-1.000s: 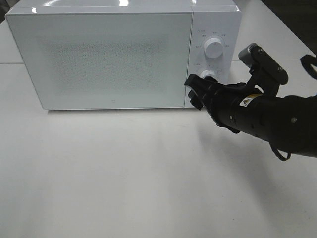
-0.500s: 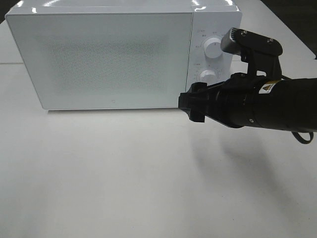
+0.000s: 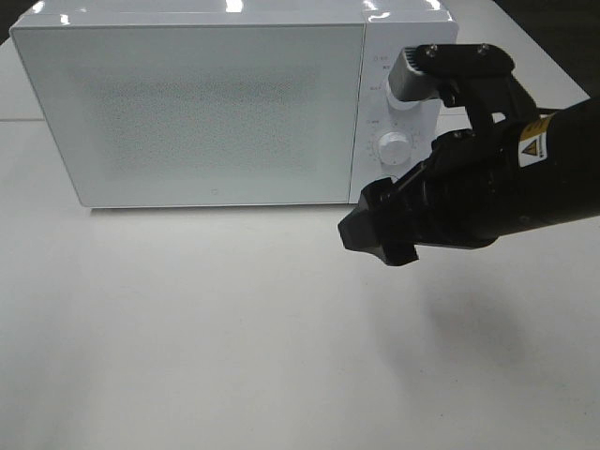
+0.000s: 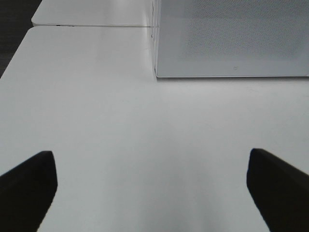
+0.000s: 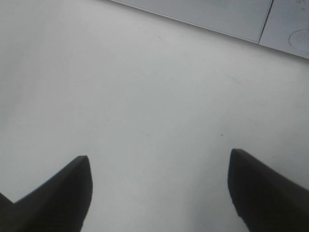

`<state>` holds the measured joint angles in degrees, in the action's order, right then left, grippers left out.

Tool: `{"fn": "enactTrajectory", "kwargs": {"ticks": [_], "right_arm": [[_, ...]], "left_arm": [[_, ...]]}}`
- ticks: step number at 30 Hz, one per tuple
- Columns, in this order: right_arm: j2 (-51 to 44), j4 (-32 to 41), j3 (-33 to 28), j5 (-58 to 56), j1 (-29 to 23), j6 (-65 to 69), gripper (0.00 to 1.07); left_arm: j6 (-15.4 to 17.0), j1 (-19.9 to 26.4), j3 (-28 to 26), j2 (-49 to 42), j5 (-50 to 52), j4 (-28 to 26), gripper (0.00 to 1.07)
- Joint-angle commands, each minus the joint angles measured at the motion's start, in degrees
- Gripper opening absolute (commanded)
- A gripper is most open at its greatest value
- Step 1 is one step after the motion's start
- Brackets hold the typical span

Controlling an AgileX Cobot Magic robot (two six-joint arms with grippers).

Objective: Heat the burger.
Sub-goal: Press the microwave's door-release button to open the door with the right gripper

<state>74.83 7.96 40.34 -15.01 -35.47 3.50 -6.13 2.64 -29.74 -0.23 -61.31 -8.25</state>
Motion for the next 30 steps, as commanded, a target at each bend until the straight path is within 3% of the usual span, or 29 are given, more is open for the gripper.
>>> {"fn": "enactTrajectory", "kwargs": {"ticks": [1,7,25,28,30], "right_arm": [[-2.18,-8.65,3.09,-9.74,0.17,5.96,0.76],[-7.16,-14.15,5.67,-22.46,0.17,6.19,0.76],[-28.99,-15.93,5.79,-41.02,0.34,5.79,0.76],[-32.43,-14.15,5.79,-44.18,3.84,5.79,0.76],[-36.1,-13.12,5.79,-46.75,9.45,5.04,0.76]], "left_arm": [[0.23,0.17,0.11,-1.03,0.06,0.06,1.01],[0.23,0.17,0.11,-1.03,0.06,0.06,1.01],[0.23,0.17,0.11,-1.03,0.06,0.06,1.01],[0.23,0.17,0.11,-1.03,0.06,0.06,1.01],[0.23,0.17,0.11,-1.03,0.06,0.06,1.01]]}}
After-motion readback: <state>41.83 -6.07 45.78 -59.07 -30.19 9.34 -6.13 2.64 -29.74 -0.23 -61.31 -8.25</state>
